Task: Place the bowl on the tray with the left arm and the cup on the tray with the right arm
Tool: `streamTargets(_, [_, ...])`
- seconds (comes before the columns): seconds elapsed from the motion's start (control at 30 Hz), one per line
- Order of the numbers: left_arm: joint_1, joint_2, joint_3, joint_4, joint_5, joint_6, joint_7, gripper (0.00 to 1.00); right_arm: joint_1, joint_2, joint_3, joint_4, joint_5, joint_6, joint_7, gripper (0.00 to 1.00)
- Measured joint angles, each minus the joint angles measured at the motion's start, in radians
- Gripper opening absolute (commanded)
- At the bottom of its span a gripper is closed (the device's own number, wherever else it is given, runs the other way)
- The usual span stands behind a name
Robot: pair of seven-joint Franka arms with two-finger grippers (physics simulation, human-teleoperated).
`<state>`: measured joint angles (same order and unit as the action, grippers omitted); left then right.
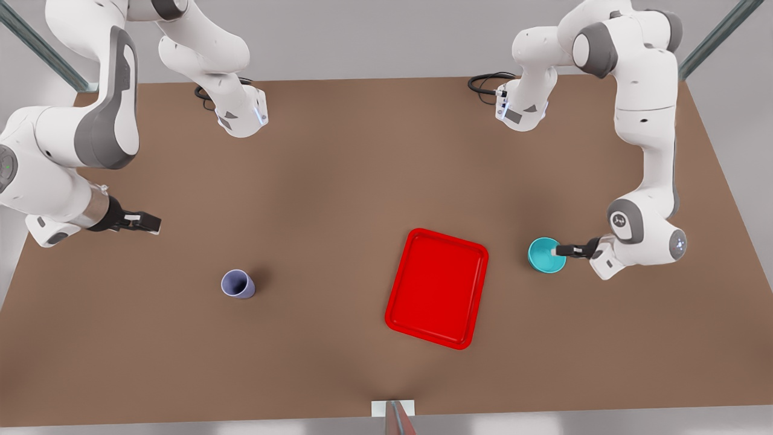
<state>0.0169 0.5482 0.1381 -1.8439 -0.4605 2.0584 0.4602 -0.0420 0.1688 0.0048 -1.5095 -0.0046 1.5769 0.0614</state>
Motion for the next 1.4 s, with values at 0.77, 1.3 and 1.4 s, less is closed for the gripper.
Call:
streamTargets(0.77, [-0.032, 0.061, 0.003, -0.003, 0.029, 0.097, -0.031, 0.21, -0.004, 0.002, 0.0, 0.0, 0.003, 0.002, 0.0, 1.0])
streamTargets(1.3, [-0.399, -0.023, 0.002, 0.086, 0.089, 0.09, -0.585, 0.21, -0.004, 0.003, 0.0, 0.0, 0.003, 0.002, 0.0, 1.0])
streamTargets(1.4, [-0.415, 0.006, 0.0, 0.086, 0.087, 0.132, -0.599, 0.21, -0.006, 0.003, 0.0, 0.0, 0.003, 0.002, 0.0, 1.0])
